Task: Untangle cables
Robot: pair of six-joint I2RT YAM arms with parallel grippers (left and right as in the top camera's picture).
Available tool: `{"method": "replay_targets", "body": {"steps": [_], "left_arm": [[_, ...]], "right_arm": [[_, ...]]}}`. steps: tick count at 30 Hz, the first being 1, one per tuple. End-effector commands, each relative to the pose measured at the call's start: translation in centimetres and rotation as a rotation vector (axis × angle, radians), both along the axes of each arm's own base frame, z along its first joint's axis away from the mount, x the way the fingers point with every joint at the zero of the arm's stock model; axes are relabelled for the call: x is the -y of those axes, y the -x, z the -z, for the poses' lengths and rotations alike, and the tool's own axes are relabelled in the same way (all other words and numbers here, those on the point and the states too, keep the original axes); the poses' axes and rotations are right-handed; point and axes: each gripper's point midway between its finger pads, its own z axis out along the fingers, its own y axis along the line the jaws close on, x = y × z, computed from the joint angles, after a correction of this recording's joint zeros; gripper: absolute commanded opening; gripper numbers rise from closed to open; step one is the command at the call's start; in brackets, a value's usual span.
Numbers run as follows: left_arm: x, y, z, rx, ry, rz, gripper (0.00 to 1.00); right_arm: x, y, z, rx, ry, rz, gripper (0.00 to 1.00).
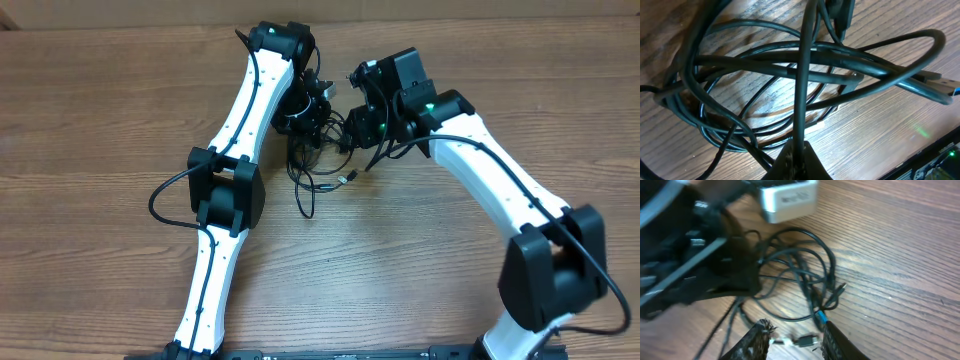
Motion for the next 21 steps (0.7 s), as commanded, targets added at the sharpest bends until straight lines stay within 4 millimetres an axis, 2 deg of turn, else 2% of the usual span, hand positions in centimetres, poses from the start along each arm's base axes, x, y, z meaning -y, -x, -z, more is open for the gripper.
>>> {"method": "replay_targets", "body": {"steps": [1, 6, 9, 15, 16, 17, 19, 21], "left_arm": [[0.4, 0.2, -0.7, 0.017, 0.023, 0.039, 0.04], [1.2, 0.5, -1.0, 0.021, 0.077, 0.085, 0.04], [1.4, 0.6, -1.0, 0.028, 0.089, 0.110, 0.04], [2.7, 1.1, -1.5, 0.039, 0.161, 0.177, 0.04], [2.7, 1.1, -1.5, 0.040, 0.161, 0.180, 0.04], [2.9, 1.2, -1.5, 0.040, 0.162, 0.187, 0.04], [3.0, 1.2, -1.4, 0.040, 0.159, 0.189, 0.04], [2.9, 1.2, -1.4, 0.039, 0.158, 0.187, 0.04]], "right_arm": [[0.4, -0.6, 3.8, -0.037, 0.047, -0.003, 0.33], [-0.1, -1.6, 3.7, 0.010, 0.039, -0.023, 0.34], [-0.3, -1.5, 3.7, 0.032, 0.053, -0.082, 0.42], [-0.1, -1.2, 3.9, 0.060, 0.097, -0.166, 0.42], [-0.1, -1.2, 3.9, 0.060, 0.097, -0.167, 0.41], [-0.1, -1.1, 3.9, 0.066, 0.103, -0.187, 0.33], [-0.1, -1.1, 4.0, 0.063, 0.103, -0.187, 0.24], [-0.1, -0.9, 4.1, 0.055, 0.103, -0.189, 0.21]]}}
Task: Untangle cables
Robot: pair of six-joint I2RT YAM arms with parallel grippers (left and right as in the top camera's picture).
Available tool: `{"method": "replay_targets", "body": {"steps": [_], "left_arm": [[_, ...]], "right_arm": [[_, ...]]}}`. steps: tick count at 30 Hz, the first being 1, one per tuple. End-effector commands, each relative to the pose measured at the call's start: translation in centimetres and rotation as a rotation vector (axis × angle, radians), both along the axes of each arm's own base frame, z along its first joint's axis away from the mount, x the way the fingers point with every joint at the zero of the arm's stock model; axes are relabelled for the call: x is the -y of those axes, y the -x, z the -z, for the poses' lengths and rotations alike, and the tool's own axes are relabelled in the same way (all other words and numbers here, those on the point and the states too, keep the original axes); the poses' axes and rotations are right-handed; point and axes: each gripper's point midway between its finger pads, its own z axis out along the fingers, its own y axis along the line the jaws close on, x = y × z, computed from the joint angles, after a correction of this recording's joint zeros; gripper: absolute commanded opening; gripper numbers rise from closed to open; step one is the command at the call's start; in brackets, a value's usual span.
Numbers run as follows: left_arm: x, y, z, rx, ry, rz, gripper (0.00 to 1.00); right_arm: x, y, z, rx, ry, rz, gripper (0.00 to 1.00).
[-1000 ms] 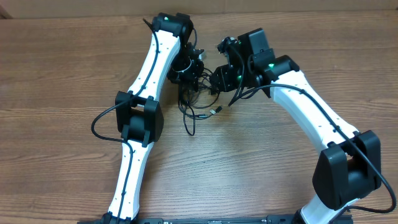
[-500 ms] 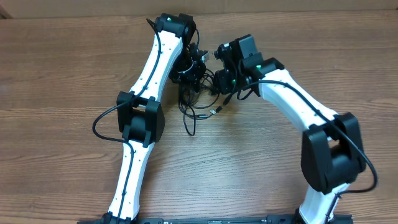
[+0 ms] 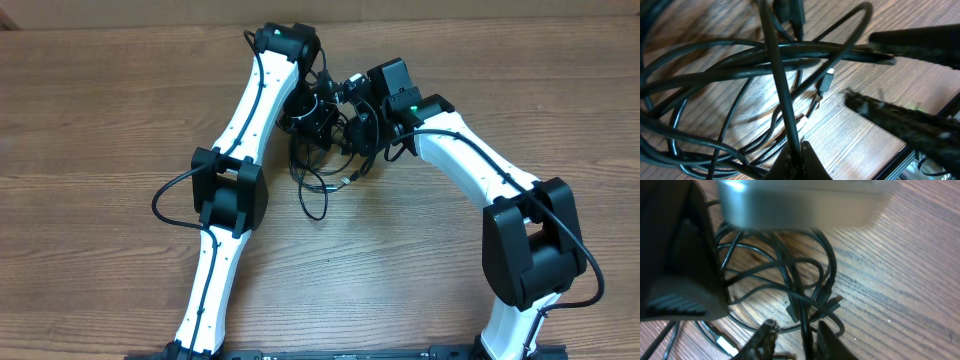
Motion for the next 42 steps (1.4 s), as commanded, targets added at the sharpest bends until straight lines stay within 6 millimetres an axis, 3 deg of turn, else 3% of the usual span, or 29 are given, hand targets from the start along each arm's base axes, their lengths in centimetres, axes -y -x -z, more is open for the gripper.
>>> {"method": "replay_targets", "body": {"steps": [1, 4, 11, 15, 18, 21, 22, 27, 30, 37, 42], "left_arm": [[0.7, 0.4, -0.9, 0.009, 0.039, 0.028, 0.04], [0.7, 0.4, -0.9, 0.007, 0.038, 0.024, 0.04], [0.7, 0.3, -0.8, -0.003, 0.030, 0.000, 0.04], [0.6, 0.3, -0.8, -0.005, 0.027, -0.007, 0.04], [0.1, 0.2, -0.6, -0.004, -0.011, -0.026, 0.04], [-0.8, -0.1, -0.1, 0.002, -0.078, -0.056, 0.04], [-0.8, -0.1, -0.1, 0.002, -0.077, -0.056, 0.04], [-0.6, -0.1, -0.2, 0.003, -0.069, -0.057, 0.04], [-0.6, -0.3, -0.2, 0.007, -0.068, -0.064, 0.04], [-0.2, 0.0, -0.4, -0.012, -0.047, -0.072, 0.04], [0.6, -0.1, -2.7, -0.010, 0.090, -0.060, 0.04]], "right_arm": [[0.1, 0.2, -0.4, 0.004, -0.004, -0.024, 0.20], [0.2, 0.5, 0.3, -0.021, 0.005, -0.023, 0.12], [0.0, 1.2, 1.8, -0.077, 0.003, -0.031, 0.04], [-0.4, 1.1, 1.3, -0.114, -0.059, 0.045, 0.04], [0.3, -0.6, -1.0, -0.125, -0.136, 0.200, 0.04], [3.4, -2.6, -5.1, -0.028, -0.150, 0.301, 0.04], [4.1, -2.7, -5.5, -0.008, -0.127, 0.303, 0.04], [6.1, -2.0, -5.0, -0.014, -0.035, 0.297, 0.04], [8.4, -2.5, -4.6, 0.021, 0.069, 0.378, 0.04], [15.5, -4.4, -5.8, 0.168, 0.272, 0.763, 0.04], [16.7, -4.5, -5.8, 0.161, 0.261, 0.809, 0.04]]}}
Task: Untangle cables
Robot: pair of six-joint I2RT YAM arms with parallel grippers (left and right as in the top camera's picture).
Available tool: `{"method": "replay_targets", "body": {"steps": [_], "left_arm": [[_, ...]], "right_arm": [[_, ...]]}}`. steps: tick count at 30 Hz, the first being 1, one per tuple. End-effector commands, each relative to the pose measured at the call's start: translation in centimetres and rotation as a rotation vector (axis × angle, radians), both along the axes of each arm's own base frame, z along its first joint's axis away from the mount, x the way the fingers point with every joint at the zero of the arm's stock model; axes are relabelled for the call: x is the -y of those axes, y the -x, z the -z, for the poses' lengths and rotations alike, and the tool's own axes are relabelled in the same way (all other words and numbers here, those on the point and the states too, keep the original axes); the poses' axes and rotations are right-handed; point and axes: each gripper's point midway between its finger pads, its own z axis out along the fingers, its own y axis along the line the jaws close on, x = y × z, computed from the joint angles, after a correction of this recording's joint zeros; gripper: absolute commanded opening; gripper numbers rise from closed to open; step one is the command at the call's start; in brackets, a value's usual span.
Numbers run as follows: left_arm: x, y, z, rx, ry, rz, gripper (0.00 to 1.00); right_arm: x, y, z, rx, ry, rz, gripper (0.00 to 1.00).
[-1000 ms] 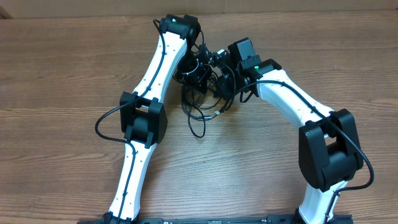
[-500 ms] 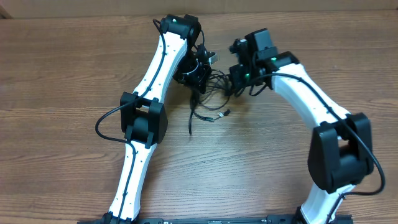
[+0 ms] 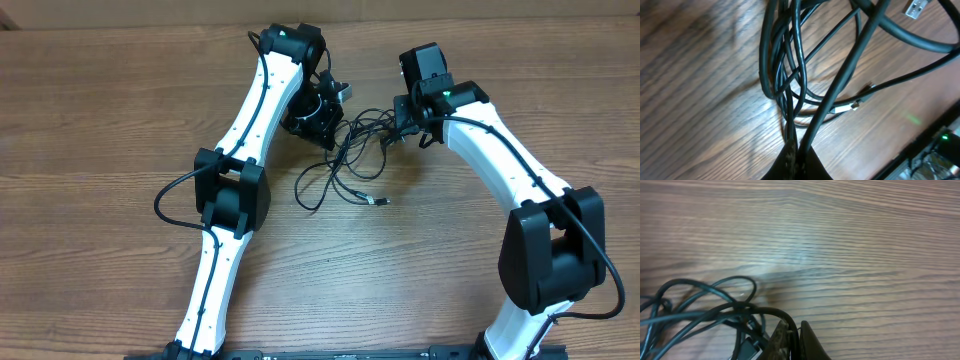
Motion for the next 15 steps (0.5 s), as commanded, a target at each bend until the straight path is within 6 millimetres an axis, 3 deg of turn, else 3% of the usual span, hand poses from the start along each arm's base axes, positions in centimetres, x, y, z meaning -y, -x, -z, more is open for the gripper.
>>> {"method": "replay_targets", "body": {"steps": [1, 8, 11, 15], "left_arm": [[0.5, -0.1, -3.7, 0.023, 0.157, 0.006, 0.04], [0.2, -0.7, -10.0, 0.094, 0.382, -0.019, 0.04], [-0.8, -1.1, -11.2, 0.125, 0.384, -0.037, 0.04], [-1.2, -1.3, -12.1, 0.127, 0.422, -0.059, 0.04]], "right_arm": [[4.0, -1.5, -3.5, 0.110, 0.060, 0.151, 0.04], [6.4, -1.7, -3.5, 0.112, 0.067, 0.201, 0.04], [8.1, -1.9, -3.7, 0.119, 0.073, 0.239, 0.03], [7.4, -1.7, -3.1, 0.090, 0.012, 0.211, 0.04]]}}
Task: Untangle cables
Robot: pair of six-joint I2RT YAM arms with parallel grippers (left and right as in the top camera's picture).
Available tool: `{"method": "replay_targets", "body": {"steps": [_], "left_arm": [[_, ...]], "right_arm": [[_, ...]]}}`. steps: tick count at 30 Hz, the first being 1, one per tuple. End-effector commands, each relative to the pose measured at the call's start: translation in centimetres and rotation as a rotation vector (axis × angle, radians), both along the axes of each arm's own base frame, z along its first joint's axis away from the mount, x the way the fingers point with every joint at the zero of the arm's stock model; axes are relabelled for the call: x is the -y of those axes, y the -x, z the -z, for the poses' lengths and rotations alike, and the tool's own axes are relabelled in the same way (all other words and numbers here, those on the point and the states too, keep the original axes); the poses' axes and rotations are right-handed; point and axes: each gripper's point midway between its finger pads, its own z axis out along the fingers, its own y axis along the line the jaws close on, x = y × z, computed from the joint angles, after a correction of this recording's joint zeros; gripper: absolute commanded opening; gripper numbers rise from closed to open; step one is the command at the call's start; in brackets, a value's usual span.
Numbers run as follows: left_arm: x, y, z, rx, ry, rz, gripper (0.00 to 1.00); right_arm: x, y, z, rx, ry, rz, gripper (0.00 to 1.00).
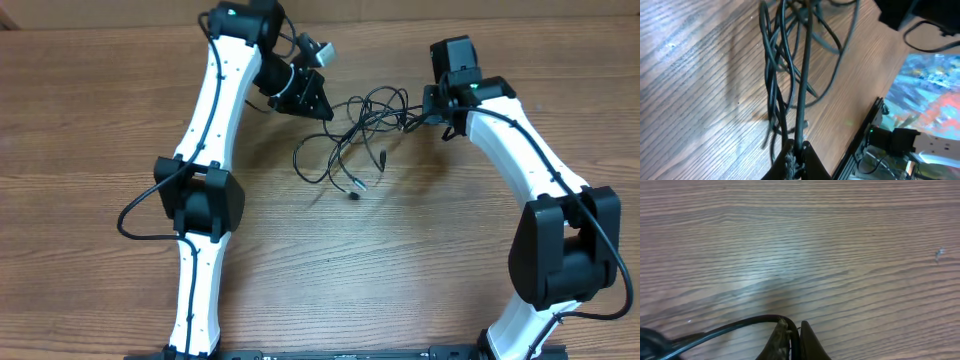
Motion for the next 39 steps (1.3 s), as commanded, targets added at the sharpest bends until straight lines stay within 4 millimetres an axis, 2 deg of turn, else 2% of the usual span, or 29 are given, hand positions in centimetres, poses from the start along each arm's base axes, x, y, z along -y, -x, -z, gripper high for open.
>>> {"method": "replay_targets", "body": {"steps": [1, 7, 9, 10, 11, 13, 16, 19, 21, 23, 27, 30, 32, 34, 36, 38, 39], "left_arm": [[-0.5, 0.1, -2.4, 0.036, 0.058, -0.003, 0.04], [0.0, 0.2, -3.0, 0.030, 0.103, -0.002, 0.04], [1.0, 0.4, -4.6, 0.024, 0.222, 0.012, 0.04], [1.5, 0.5, -6.1, 0.037, 0.325, 0.032, 0.04], [1.7, 0.5, -7.3, 0.052, 0.405, 0.042, 0.04], [1.6, 0.3, -9.5, 0.078, 0.539, 0.045, 0.04], [-0.1, -0.6, -11.5, 0.113, 0.637, 0.014, 0.04], [-2.1, -1.4, -12.3, 0.124, 0.636, -0.037, 0.04], [-3.4, -1.7, -13.5, 0.163, 0.643, -0.055, 0.04], [-5.0, -1.4, -16.1, 0.245, 0.639, -0.067, 0.04], [-7.2, -1.2, -18.1, 0.327, 0.535, -0.120, 0.04], [-9.8, -2.3, -17.6, 0.321, 0.336, -0.270, 0.04], [-11.5, -3.0, -16.7, 0.281, 0.197, -0.401, 0.04], [-13.9, -3.8, -14.7, 0.207, 0.016, -0.585, 0.04], [-15.5, -4.0, -13.0, 0.173, -0.124, -0.684, 0.04], [-16.3, -3.6, -11.2, 0.156, -0.267, -0.723, 0.04], [-16.3, -3.4, -10.7, 0.153, -0.305, -0.721, 0.04]], "right_arm": [[1.3, -0.6, -2.6, 0.053, -0.025, 0.036, 0.04], [-2.4, 0.2, -1.7, -0.005, -0.211, -0.069, 0.04], [-3.7, 0.5, -1.7, -0.021, -0.289, -0.092, 0.04], [-4.0, 0.6, -1.7, -0.024, -0.302, -0.099, 0.04], [-3.8, 0.6, -1.6, -0.024, -0.294, -0.094, 0.03], [-2.3, 0.6, -1.5, -0.018, -0.240, -0.013, 0.04], [1.4, 1.5, -1.3, -0.010, -0.110, 0.188, 0.04], [2.0, 2.0, -1.0, -0.023, -0.090, 0.221, 0.04], [2.1, 2.2, -0.7, -0.025, -0.103, 0.250, 0.04], [2.0, 2.5, -0.1, -0.025, -0.135, 0.297, 0.04], [1.6, 2.7, 0.3, -0.040, -0.161, 0.296, 0.04], [1.5, 2.8, 0.3, -0.033, -0.183, 0.337, 0.04], [1.1, 2.7, 0.4, -0.024, -0.231, 0.376, 0.10], [-0.4, 2.5, 0.5, -0.046, -0.313, 0.342, 0.14], [-2.3, 2.4, 0.5, -0.072, -0.401, 0.279, 0.31], [-5.2, 2.5, 0.1, -0.109, -0.514, 0.135, 0.40], [-5.9, 2.5, 0.0, -0.117, -0.540, 0.090, 0.44]]}}
